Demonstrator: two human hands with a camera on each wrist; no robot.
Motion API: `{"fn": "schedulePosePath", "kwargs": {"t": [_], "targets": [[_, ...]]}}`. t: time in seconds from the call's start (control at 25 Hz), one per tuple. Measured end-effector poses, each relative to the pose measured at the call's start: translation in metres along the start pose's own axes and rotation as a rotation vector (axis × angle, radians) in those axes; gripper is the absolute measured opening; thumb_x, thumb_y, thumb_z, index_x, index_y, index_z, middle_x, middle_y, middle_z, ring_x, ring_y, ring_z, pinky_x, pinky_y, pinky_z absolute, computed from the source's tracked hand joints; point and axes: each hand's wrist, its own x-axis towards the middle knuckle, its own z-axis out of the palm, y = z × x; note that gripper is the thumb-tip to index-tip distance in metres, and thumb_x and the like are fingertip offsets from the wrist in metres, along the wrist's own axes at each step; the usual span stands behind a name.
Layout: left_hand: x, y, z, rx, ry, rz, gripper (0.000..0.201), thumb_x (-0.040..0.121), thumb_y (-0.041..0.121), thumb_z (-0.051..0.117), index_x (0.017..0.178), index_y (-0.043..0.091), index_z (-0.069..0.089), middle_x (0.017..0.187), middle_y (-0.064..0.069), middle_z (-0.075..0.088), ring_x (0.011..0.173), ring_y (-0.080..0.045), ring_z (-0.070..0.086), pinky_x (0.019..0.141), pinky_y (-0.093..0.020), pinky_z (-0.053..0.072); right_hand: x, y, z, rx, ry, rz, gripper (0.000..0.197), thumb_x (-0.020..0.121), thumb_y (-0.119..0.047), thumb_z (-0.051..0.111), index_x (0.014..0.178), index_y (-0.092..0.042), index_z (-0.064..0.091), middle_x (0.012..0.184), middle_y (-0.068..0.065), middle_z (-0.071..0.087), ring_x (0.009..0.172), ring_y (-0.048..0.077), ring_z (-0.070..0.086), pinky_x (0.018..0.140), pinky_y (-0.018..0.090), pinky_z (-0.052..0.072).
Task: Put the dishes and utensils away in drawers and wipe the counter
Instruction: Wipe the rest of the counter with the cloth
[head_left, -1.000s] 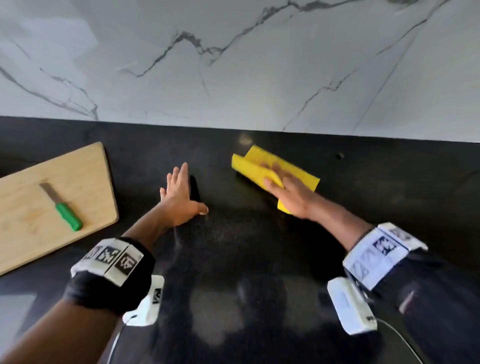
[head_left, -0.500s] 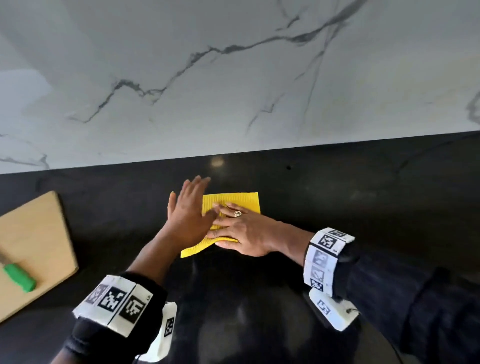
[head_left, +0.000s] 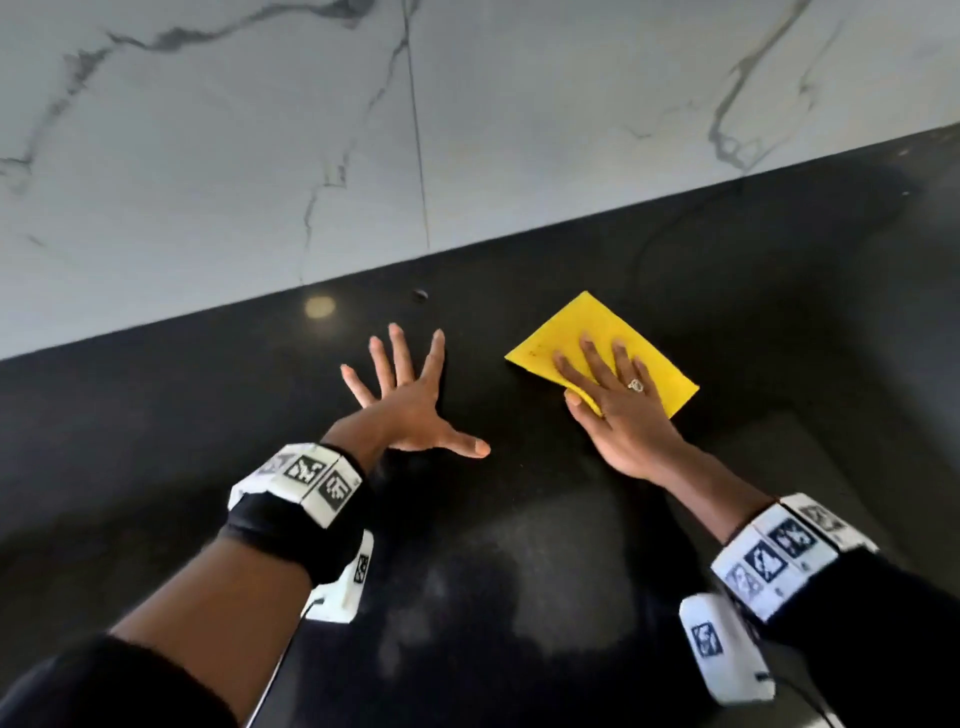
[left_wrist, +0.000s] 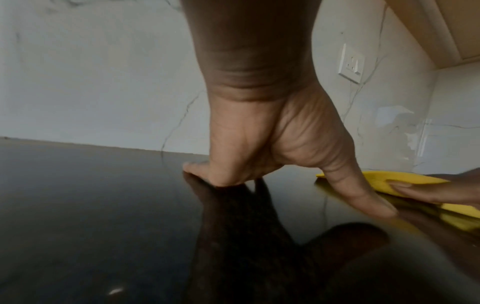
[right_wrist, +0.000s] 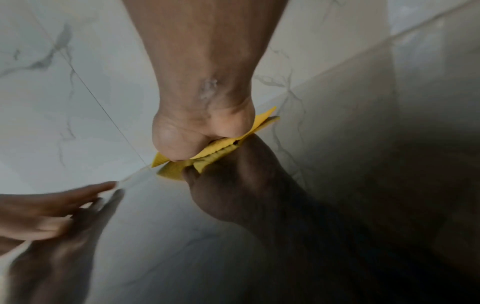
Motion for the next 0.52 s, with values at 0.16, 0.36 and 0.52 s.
{"fn": "schedulePosePath", "kwargs": {"t": [0.16,0.36,0.52], "targets": [[0.006,0.004,-0.002,0.030,-0.064,-0.051,0.160,0.039,0.082,0.076,0.138,0.039,-0.041,0.139,-0.013,-0.055,0.128,-0.037,-0.048,0.099,-0.072,-0.021,-0.031,-0.028,0.010,-0.038,-0.129,-0.192,0.054,0.095,-0.062,0.005,0.148,-0.055,-0.003,0.161,-0.014,-0.020,0.146,0.022,-0.028,0.117,0.038,-0.016],[0.007,0.004,0.001,0.005,-0.047,-0.054,0.163,0.040,0.079,0.078,0.138,0.033,-0.043,0.138,-0.010,-0.057,0.127,-0.035,-0.051,0.102,-0.071,-0.021,0.044,-0.033,-0.006,-0.055,-0.133,-0.308,0.050,0.103,-0.052,0.018,0.149,-0.054,-0.002,0.160,-0.017,-0.020,0.147,0.022,-0.024,0.118,0.040,-0.013],[0.007,0.003,0.002,-0.016,-0.037,-0.067,0.169,0.036,0.079,0.078,0.137,0.024,-0.045,0.139,-0.007,-0.057,0.127,-0.031,-0.052,0.101,-0.070,-0.023,0.128,-0.050,-0.025,-0.064,-0.127,-0.320,0.050,0.104,-0.051,0.018,0.150,-0.053,0.000,0.162,-0.015,-0.014,0.149,0.022,-0.019,0.119,0.043,-0.010]]}}
